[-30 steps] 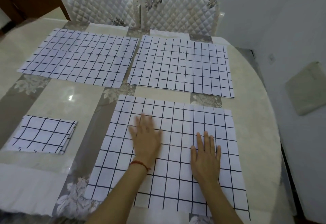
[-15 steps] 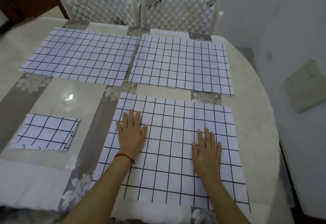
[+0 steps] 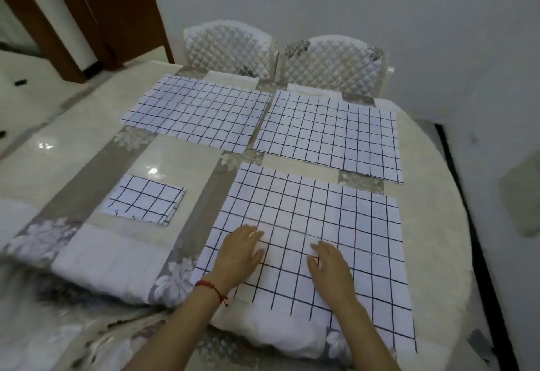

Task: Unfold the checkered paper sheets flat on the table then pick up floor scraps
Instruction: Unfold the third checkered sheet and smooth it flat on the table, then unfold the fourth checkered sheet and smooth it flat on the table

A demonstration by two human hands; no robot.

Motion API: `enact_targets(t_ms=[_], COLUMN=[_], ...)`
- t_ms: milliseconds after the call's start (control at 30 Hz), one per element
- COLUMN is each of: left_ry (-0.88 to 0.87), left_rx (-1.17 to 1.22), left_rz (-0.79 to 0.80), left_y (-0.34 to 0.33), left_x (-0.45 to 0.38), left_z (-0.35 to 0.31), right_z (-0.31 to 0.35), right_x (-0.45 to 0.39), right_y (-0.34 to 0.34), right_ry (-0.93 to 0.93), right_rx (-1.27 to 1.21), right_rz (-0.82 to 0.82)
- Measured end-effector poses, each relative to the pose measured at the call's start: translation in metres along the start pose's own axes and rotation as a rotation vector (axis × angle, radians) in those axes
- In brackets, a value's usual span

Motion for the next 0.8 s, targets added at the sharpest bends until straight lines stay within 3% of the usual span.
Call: enact_targets(t_ms=[300, 567, 700, 800], left_ry=[0.253, 0.339, 0.233, 0.017], left_rx=[-0.087, -0.109, -0.112, -0.184], left_rz=[-0.078, -0.204, -0.086, -0.061], left_y=[0.079, 0.136, 0.129, 0.121], left_x=[0.066, 0.067, 0.039, 0.021], left_z=[0.087, 0.203, 0.237, 0.238], right_z=[0.086, 0.160, 0.193, 0.216], right_x=[0.000, -0.032, -0.055, -0.065], right_y=[-0.037, -0.092, -0.136, -0.165], right_ry=[0.151, 0.163, 0.054, -0.012], right_rx=[-0.099, -0.140, -0.124, -0.075], right_rz=[0.098, 0.131, 0.126, 0.105])
Point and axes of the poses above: each hand's wrist, its own x-axis away from the middle knuckle, its own y-axis out of the back of the hand, z = x × y, the point moved 7 cm from there along -x, towards the middle knuckle, and after that the axes turned 2 degrees about y, right-handed, at the moved point
